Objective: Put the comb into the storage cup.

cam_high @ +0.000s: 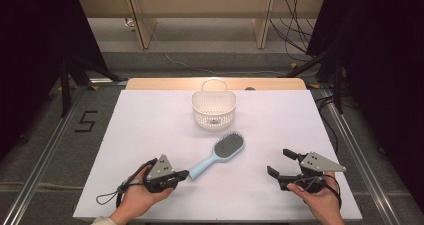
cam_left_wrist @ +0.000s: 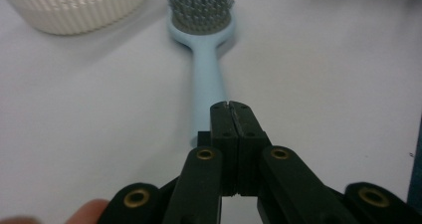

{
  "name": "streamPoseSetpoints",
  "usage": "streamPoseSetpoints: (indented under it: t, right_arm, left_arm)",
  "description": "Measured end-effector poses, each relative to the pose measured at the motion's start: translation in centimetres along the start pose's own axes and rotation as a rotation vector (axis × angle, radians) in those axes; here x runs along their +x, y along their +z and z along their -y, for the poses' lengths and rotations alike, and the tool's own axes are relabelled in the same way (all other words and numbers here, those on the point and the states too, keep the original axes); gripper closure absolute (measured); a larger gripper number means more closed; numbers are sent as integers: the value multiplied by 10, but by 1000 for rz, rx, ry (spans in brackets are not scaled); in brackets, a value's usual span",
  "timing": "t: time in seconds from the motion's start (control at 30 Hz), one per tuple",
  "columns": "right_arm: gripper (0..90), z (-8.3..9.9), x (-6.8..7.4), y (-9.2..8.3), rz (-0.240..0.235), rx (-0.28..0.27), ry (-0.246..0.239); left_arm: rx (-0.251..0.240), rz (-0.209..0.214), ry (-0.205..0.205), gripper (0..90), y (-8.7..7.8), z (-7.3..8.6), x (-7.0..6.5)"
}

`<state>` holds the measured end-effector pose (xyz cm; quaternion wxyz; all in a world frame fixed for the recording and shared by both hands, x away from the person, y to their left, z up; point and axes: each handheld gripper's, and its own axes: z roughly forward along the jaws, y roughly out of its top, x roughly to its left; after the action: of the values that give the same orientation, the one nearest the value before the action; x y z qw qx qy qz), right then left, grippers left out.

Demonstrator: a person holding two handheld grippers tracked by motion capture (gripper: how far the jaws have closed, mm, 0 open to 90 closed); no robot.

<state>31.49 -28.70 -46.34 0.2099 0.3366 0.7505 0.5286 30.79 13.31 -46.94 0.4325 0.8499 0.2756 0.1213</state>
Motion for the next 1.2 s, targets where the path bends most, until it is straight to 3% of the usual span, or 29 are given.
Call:
streamPoseSetpoints:
  t: [0.23, 0.53, 1.2]
  right_arm:
    - [158, 0, 0, 0, -2, 1, 3]
    - [158, 0, 0, 0, -2, -1, -2]
    - [158, 0, 0, -1, -6, -4, -3]
  left_arm:
    - [77, 0, 29, 897, 20, -5, -13]
    - [150, -14, 35, 898, 37, -8, -21]
    - [195, -48, 7, 898, 44, -9, -10]
